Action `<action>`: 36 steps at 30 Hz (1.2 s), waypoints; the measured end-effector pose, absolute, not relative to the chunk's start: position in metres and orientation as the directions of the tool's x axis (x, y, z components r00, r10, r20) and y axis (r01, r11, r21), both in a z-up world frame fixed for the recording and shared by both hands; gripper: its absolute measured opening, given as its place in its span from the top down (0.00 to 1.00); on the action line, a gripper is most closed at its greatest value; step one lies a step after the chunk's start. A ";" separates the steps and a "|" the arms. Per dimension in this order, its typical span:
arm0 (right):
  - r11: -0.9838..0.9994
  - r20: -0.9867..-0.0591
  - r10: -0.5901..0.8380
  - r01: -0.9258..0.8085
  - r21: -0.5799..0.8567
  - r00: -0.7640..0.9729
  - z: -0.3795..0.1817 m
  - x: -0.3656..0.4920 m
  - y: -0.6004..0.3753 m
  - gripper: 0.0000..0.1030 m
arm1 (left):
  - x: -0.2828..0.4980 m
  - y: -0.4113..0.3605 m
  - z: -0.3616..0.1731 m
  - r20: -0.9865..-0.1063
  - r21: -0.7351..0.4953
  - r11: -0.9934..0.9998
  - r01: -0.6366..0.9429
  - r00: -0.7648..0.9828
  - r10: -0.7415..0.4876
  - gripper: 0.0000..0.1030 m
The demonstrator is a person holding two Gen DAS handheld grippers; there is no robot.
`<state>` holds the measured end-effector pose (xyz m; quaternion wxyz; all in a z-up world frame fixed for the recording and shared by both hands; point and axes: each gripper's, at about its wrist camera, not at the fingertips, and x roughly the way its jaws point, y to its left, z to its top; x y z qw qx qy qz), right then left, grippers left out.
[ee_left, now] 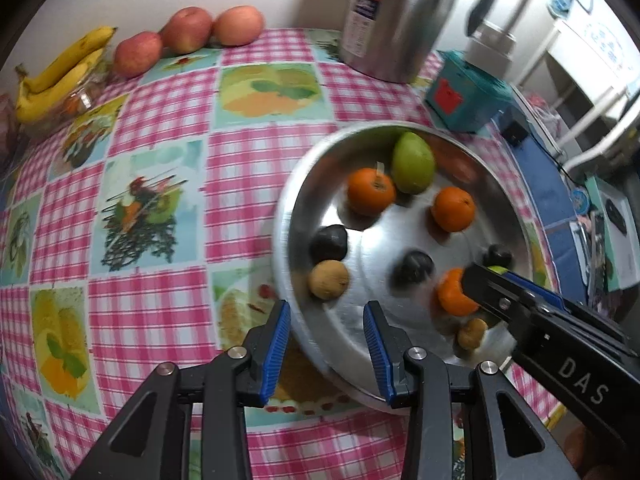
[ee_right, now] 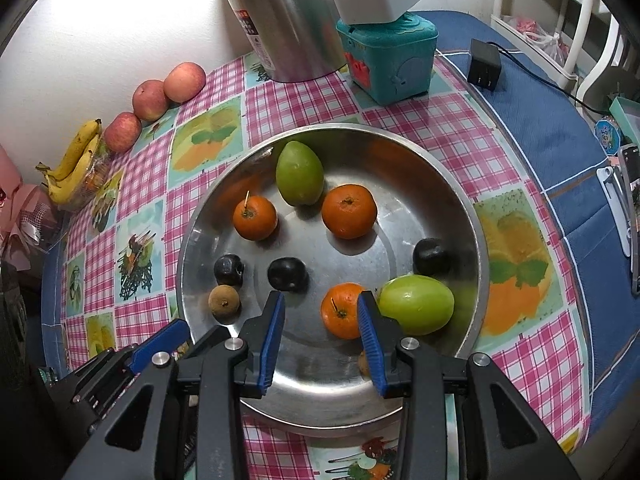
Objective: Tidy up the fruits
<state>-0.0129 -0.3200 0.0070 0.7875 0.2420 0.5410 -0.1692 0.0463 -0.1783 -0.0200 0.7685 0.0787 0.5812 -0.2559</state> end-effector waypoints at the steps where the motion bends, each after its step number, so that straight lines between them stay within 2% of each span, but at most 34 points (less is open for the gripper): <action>1: 0.826 -0.934 -0.005 0.528 0.198 0.357 0.007 -0.013 -0.320 0.63 | 0.049 -0.174 -0.020 -0.934 -0.169 0.866 0.470 0.203 -0.293 0.55; 5: 0.831 -0.937 -0.003 0.522 0.193 0.350 0.006 -0.011 -0.317 0.63 | 0.058 -0.156 -0.018 -0.935 -0.138 0.896 0.422 0.244 -0.259 0.44; 7: 0.835 -0.938 -0.004 0.517 0.188 0.346 0.005 -0.010 -0.316 0.63 | 0.063 -0.147 -0.018 -0.935 -0.108 0.912 0.395 0.271 -0.228 0.32; 8: 0.838 -0.940 -0.005 0.514 0.183 0.342 0.005 -0.010 -0.315 0.63 | 0.065 -0.142 -0.018 -0.935 -0.096 0.920 0.379 0.281 -0.214 0.31; 13: 0.848 -0.947 -0.016 0.506 0.157 0.321 0.001 -0.007 -0.309 0.53 | 0.072 -0.124 -0.022 -0.935 -0.057 0.942 0.331 0.314 -0.167 0.20; 17: 0.854 -0.950 -0.026 0.501 0.141 0.312 -0.001 -0.005 -0.304 0.47 | 0.074 -0.115 -0.021 -0.923 0.010 0.951 0.310 0.370 -0.111 0.19; 23: 0.871 -0.942 -0.019 0.469 0.149 0.335 0.002 -0.002 -0.294 0.47 | 0.072 -0.103 -0.020 -0.903 0.094 0.957 0.275 0.429 -0.034 0.19; 25: 0.872 -0.939 -0.023 0.466 0.149 0.343 0.003 -0.002 -0.292 0.42 | 0.069 -0.098 -0.018 -0.891 0.118 0.959 0.257 0.453 -0.012 0.19; 26: 0.873 -0.938 -0.024 0.465 0.149 0.346 0.003 -0.003 -0.291 0.34 | 0.068 -0.095 -0.017 -0.887 0.124 0.961 0.248 0.462 -0.004 0.19; 29: 0.874 -0.934 -0.025 0.461 0.152 0.356 0.002 -0.006 -0.288 0.32 | 0.065 -0.090 -0.015 -0.878 0.152 0.961 0.229 0.478 0.025 0.19; 31: 0.877 -0.932 -0.022 0.454 0.155 0.361 0.000 -0.007 -0.286 0.22 | 0.061 -0.090 -0.014 -0.865 0.210 0.953 0.220 0.496 0.077 0.19; 32: 0.879 -0.932 -0.025 0.452 0.151 0.361 -0.001 -0.008 -0.284 0.15 | 0.058 -0.089 -0.013 -0.857 0.234 0.948 0.217 0.507 0.095 0.19; 36: 0.896 -0.931 -0.062 0.432 0.108 0.361 -0.002 -0.012 -0.275 0.11 | 0.049 -0.083 -0.009 -0.853 0.240 0.944 0.225 0.512 0.095 0.19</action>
